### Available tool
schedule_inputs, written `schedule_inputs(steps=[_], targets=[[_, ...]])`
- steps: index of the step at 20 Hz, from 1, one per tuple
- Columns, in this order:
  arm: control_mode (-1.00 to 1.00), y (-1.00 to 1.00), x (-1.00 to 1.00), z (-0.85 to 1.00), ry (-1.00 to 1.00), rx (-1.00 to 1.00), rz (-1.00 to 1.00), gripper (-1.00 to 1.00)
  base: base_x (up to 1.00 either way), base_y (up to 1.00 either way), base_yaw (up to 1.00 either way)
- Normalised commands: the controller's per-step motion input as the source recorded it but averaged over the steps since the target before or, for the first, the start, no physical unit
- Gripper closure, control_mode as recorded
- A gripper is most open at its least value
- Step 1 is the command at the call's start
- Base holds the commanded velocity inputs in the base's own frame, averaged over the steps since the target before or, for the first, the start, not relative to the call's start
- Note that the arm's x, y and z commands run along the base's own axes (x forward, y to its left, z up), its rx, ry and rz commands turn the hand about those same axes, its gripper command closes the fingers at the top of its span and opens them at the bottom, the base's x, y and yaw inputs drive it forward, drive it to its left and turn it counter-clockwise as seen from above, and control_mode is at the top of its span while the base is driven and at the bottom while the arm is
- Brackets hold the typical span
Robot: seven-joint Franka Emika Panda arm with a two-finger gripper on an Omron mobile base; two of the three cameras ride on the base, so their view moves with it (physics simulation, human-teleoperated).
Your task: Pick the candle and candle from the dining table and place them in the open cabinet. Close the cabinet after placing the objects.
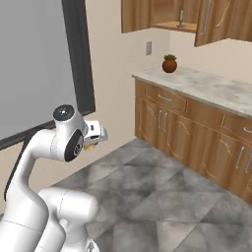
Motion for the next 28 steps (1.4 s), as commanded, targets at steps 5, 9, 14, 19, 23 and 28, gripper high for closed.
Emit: schedule_inputs(steps=[5, 9, 14, 19, 23, 28], targets=[[1.00, 0.00, 0.00, 0.00, 0.00, 0.00, 0.00, 1.00, 0.65, 0.29, -0.26], [1.00, 0.00, 0.00, 0.00, 0.00, 0.00, 0.00, 1.00, 0.66, 0.29, -0.26], [1.00, 0.00, 0.00, 0.00, 0.00, 0.00, 0.00, 1.00, 0.66, 0.29, -0.26], [1.00, 0.00, 0.00, 0.00, 0.00, 0.00, 0.00, 1.00, 0.66, 0.29, -0.26], [1.00, 0.00, 0.00, 0.00, 0.00, 0.00, 0.00, 1.00, 0.65, 0.29, -0.25], [1.00, 0.00, 0.00, 0.00, 0.00, 0.00, 0.00, 1.00, 0.65, 0.30, -0.25]])
